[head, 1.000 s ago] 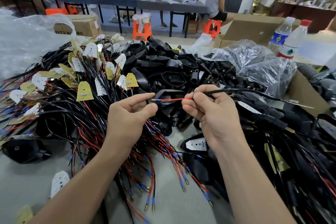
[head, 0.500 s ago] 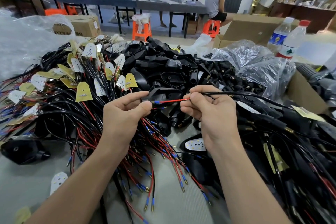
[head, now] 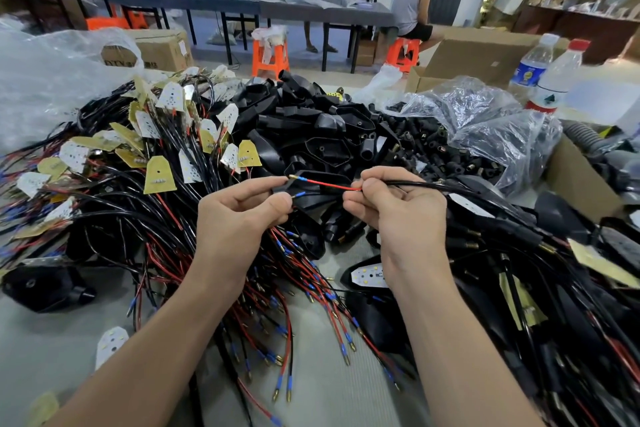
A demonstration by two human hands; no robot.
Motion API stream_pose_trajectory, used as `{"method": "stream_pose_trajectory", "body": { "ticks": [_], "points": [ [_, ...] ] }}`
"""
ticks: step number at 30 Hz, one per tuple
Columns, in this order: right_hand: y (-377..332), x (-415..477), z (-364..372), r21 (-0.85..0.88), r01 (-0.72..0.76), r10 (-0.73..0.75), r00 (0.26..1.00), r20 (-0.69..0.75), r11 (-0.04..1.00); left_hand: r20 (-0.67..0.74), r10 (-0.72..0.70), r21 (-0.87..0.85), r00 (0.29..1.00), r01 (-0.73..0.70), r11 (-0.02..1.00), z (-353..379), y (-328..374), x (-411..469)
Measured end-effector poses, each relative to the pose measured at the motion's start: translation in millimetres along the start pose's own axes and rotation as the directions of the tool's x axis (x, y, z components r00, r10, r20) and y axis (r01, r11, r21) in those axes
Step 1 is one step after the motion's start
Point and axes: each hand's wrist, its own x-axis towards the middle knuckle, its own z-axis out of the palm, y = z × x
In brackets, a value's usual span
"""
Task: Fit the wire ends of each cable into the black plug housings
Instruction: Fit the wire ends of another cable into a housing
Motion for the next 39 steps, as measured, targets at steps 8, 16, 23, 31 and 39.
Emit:
{"method": "stream_pose_trajectory", "body": {
  "ticks": [8,16,23,31,39],
  "points": [
    [5.5,-0.8,-0.2,-0.065,-0.006,0.011,0.997,0.076,0.998,-0.026,0.010,-0.039,1.000,-0.011,0.999,2.2,0.1,-0.6],
    [4.7,1.1,-1.5,-0.036,0.024,-0.023,1.000,0.013,0.999,-0.124,-0.034,-0.037,0.992,0.030,0.999,5.8,-3.4,1.1],
    [4.5,3.5,-3.6,-0.131,0.064,-0.063,0.998,0.010,0.989,-0.117,-0.016,-0.029,0.993,0.013,0.999,5.1,-2.2,2.2],
    [-2.9,0.0,-6.5,-0.064,0.016,-0.004,0.985,0.171,0.998,-0.089,0.016,0.026,0.996,-0.014,1.000,2.2,-4.9,1.7],
    [-5.2,5.7,-10.5,0.076,-0.084,0.074,0.989,0.127,0.994,-0.009,0.026,0.063,1.000,-0.025,0.998,0.9,-0.5,-2.1]
  ]
}}
